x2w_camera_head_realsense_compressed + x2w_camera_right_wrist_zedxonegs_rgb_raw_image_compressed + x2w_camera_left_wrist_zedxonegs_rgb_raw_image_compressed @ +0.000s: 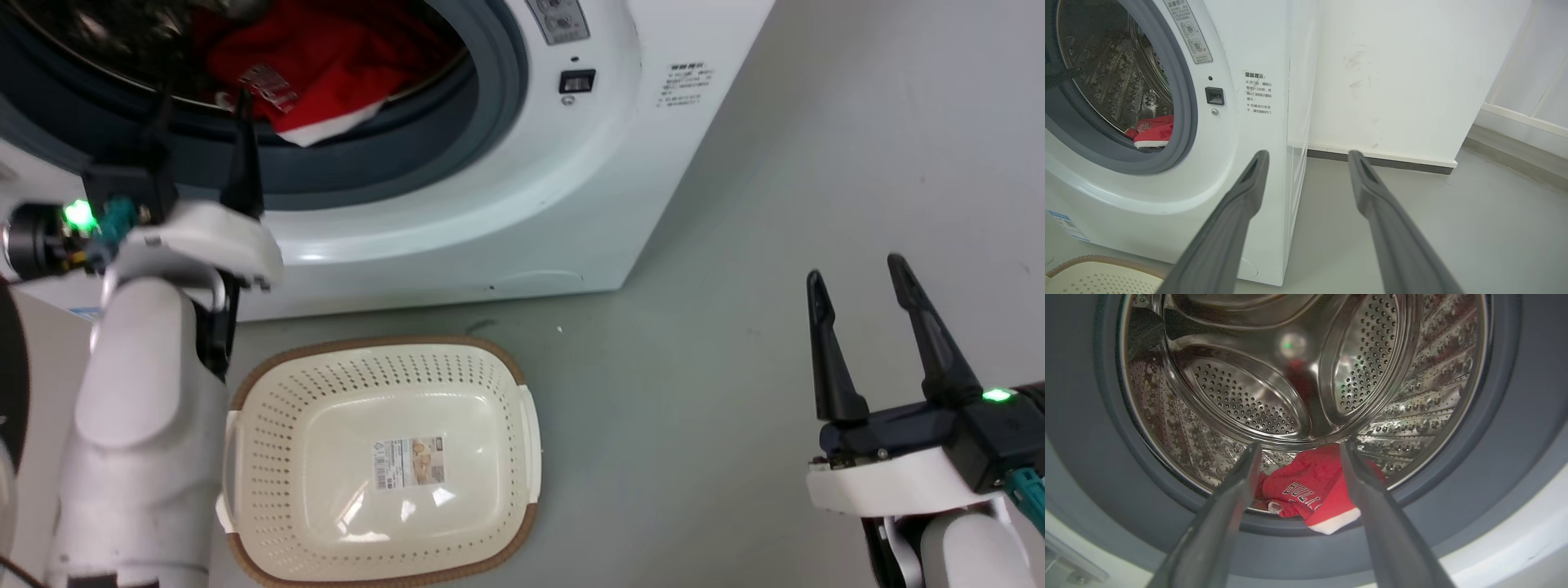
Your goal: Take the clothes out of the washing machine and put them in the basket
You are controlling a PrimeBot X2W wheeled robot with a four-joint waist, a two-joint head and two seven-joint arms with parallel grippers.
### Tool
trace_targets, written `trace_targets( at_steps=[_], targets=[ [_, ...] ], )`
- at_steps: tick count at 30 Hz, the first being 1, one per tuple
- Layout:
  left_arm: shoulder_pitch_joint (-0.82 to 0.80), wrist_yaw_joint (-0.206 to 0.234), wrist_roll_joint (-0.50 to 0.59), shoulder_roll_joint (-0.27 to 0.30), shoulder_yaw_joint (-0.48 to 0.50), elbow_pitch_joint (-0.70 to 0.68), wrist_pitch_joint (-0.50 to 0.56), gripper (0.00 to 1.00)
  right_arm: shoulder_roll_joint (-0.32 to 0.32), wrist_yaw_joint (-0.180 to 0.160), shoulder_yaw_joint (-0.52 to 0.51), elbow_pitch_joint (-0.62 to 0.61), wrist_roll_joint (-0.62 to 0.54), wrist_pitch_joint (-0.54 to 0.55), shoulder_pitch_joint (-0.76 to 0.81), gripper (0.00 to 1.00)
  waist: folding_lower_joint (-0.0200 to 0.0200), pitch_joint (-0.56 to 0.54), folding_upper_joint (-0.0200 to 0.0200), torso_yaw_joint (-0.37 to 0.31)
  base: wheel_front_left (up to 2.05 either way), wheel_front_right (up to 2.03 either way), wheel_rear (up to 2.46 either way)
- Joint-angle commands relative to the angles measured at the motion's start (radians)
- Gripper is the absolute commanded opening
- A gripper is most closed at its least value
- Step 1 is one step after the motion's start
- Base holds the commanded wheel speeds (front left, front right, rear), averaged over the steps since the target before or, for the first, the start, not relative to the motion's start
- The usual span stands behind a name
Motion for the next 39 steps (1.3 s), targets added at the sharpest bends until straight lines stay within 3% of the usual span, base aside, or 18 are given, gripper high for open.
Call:
trace_targets(
  at_steps=[1,9,21,28,39],
  targets=[
    [-0.027,-0.004,0.006,0.003,-0.004,0.008,-0.003,1.00,0.003,-0.001,0.002,-0.008,0.007,-0.002,-0.022,1.00,-0.0002,0.049,0.0000,-0.033,0.00,0.00,0.00],
    [-0.294,-0.018,0.042,0.082,-0.053,0.186,0.010,1.00,0.003,-0.001,0.008,-0.032,0.036,-0.002,-0.093,1.00,-0.0002,0.179,0.0000,-0.079,0.00,0.00,0.00],
    [-0.631,-0.037,0.036,0.147,-0.119,0.436,0.161,1.00,0.003,-0.001,0.011,-0.049,0.080,-0.002,-0.166,1.00,-0.0002,0.320,0.0000,-0.119,0.00,0.00,0.00],
    [-0.749,-0.038,-0.030,0.147,-0.143,0.543,0.289,1.00,0.003,-0.001,0.017,-0.053,0.097,-0.002,-0.189,1.00,-0.0002,0.355,0.0000,-0.135,0.00,0.00,0.00],
    [-0.867,-0.039,-0.165,0.161,-0.213,0.648,0.579,1.00,0.003,-0.001,0.014,-0.054,0.114,-0.002,-0.205,1.00,-0.0002,0.390,0.0000,-0.146,0.00,0.00,0.00]
  ],
)
